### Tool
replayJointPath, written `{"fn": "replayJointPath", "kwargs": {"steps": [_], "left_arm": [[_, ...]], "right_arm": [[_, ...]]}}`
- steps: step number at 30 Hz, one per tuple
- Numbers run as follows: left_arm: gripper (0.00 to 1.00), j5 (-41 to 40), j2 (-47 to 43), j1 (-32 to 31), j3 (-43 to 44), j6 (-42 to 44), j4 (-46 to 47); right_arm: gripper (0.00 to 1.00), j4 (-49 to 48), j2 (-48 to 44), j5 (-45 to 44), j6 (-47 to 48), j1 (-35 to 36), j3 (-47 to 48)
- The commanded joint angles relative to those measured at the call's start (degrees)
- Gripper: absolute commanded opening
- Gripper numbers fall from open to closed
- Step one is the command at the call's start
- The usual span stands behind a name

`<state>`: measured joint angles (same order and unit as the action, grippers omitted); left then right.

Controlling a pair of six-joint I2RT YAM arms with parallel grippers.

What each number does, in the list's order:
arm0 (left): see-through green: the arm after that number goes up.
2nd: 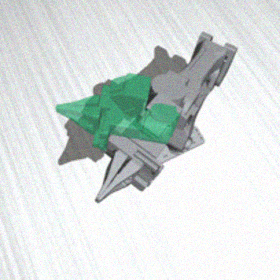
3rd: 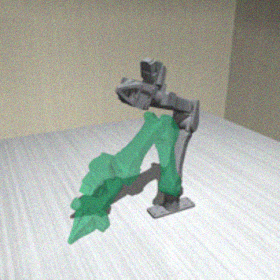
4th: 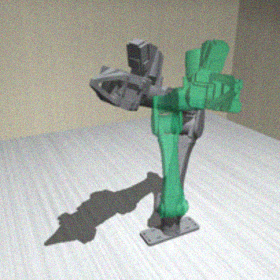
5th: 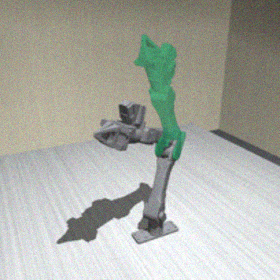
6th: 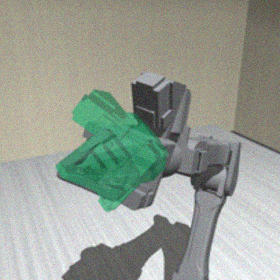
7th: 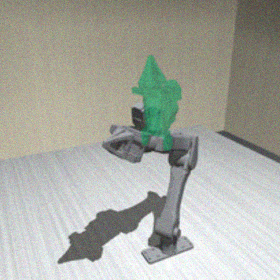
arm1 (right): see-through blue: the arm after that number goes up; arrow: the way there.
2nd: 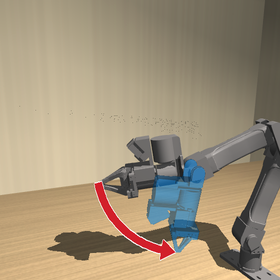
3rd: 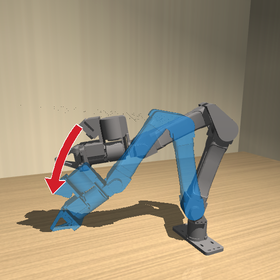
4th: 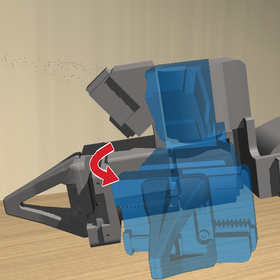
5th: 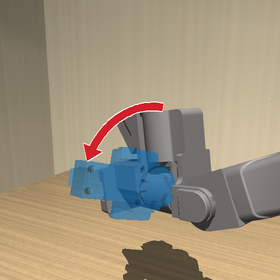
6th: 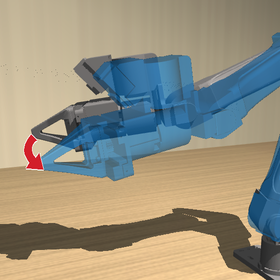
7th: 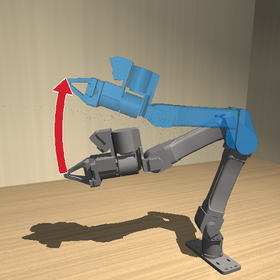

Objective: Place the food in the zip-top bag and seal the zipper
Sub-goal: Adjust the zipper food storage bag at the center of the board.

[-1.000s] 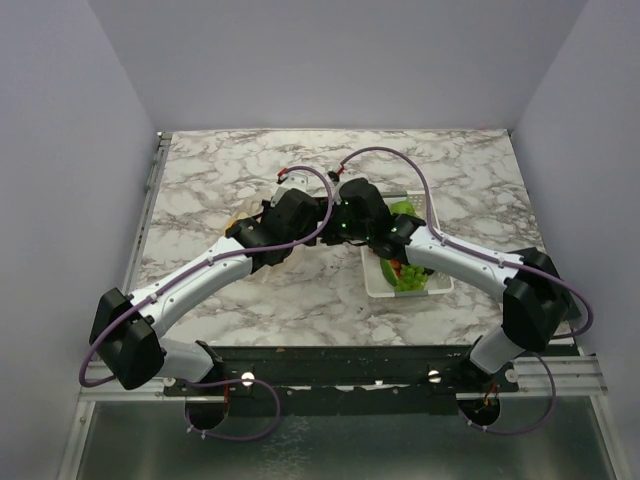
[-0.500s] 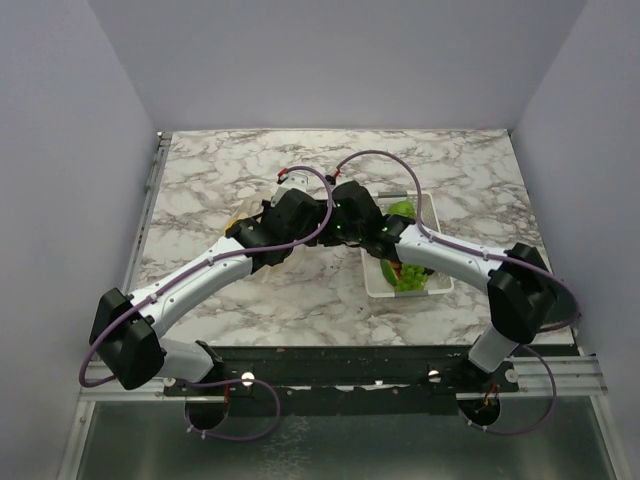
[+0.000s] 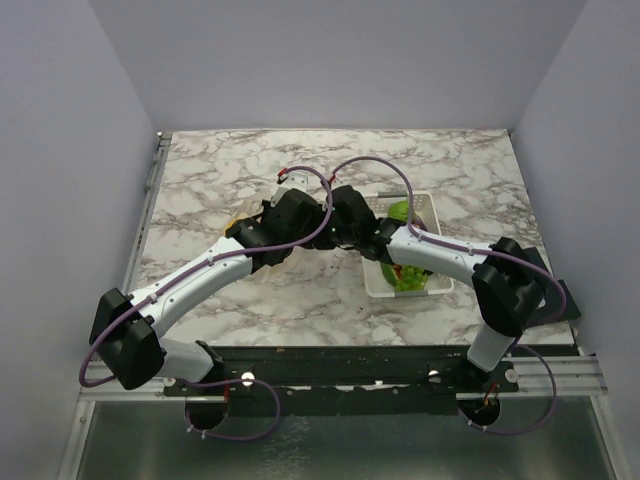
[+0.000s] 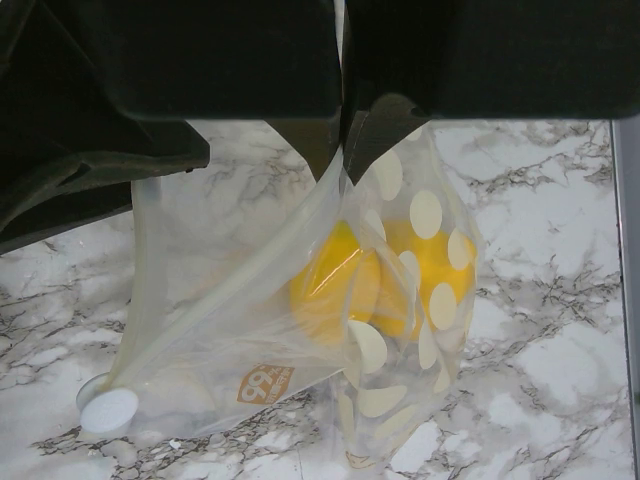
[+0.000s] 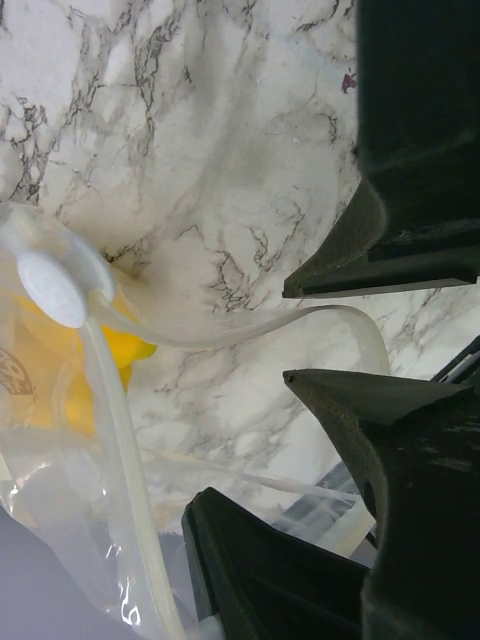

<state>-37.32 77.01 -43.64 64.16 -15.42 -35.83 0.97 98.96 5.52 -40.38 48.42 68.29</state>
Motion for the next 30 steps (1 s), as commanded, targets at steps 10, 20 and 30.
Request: {"fn": "replayJointPath", "kwargs": {"steps": [10, 20, 30], "left_arm": [[0.00, -1.7, -2.3, -0.2, -0.4, 0.5, 0.6], [0.00, -1.2, -3.7, -0.3, 4.4, 0.8, -4.7], [0.00, 7.1, -4.9, -0.3, 8.3, 0.1, -13.5]], "right_arm": [[0.01, 1.2, 0.4, 0.7, 1.3, 0.9, 1.2], [0.01, 8.4, -4.2, 0.4, 7.1, 0.9, 5.9], [0.01, 17.3, -8.6, 2.6, 13.3, 0.9, 11.1]]}}
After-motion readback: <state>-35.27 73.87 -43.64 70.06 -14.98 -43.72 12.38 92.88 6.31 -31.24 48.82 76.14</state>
